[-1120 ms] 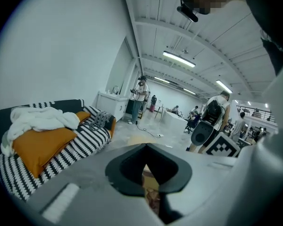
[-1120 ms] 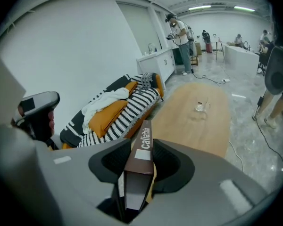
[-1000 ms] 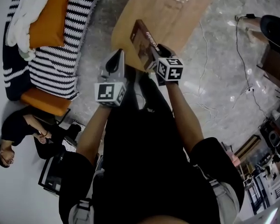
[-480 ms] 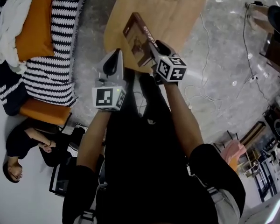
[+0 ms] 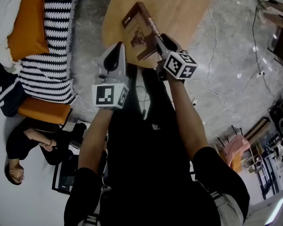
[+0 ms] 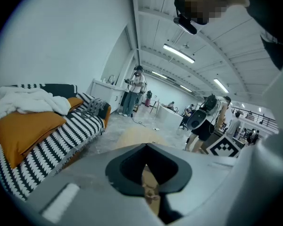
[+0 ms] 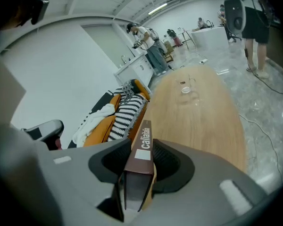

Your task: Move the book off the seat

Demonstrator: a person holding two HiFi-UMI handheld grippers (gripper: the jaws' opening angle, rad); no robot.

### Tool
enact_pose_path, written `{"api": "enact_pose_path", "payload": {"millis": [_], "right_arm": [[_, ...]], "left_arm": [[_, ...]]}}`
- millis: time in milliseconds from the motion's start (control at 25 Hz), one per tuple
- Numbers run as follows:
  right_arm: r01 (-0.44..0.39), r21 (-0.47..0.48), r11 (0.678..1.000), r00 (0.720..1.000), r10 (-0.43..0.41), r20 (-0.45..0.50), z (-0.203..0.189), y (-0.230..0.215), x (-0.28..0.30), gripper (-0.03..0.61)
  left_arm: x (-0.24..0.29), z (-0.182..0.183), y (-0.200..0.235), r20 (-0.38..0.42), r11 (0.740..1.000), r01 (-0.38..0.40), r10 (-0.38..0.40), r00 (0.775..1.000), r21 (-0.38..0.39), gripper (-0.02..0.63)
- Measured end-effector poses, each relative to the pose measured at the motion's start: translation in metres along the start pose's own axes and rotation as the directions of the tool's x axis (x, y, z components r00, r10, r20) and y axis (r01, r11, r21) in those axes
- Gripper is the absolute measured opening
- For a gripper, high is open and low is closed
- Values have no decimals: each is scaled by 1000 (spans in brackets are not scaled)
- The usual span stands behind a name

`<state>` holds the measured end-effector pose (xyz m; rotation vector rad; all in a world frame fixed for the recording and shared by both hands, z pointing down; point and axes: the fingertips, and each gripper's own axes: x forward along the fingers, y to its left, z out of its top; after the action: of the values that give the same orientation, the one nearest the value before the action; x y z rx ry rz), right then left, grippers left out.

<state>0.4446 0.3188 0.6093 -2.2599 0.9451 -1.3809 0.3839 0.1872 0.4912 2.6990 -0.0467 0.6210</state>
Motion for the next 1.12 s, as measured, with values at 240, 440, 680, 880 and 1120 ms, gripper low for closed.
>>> {"api": "enact_pose_path", "payload": {"millis": [240,440,680,880,1120], "right_arm": [[-112,34,993,991,109,83,-22,-25,7,153],[-194,121,973,974,177,140,-26,-29,18,153],[-270,209,940,952,228,206,-38,-44,32,153],[-327,251,911,932,267,245,-47,-55,41,153],[-419,316,851,895,330,299,-63,-71,49,155]], "left_arm": [[9,-38,-9,-5,1000,12,-12,1000,-27,6],[15,-33,0,-13,999,16,-17,1000,-38,5],[29,-45,9,-22,999,20,-21,1000,-50,6],[36,-58,8,-30,998,30,-32,999,-52,6],[38,-72,9,-44,998,40,-42,998,-55,6]]}}
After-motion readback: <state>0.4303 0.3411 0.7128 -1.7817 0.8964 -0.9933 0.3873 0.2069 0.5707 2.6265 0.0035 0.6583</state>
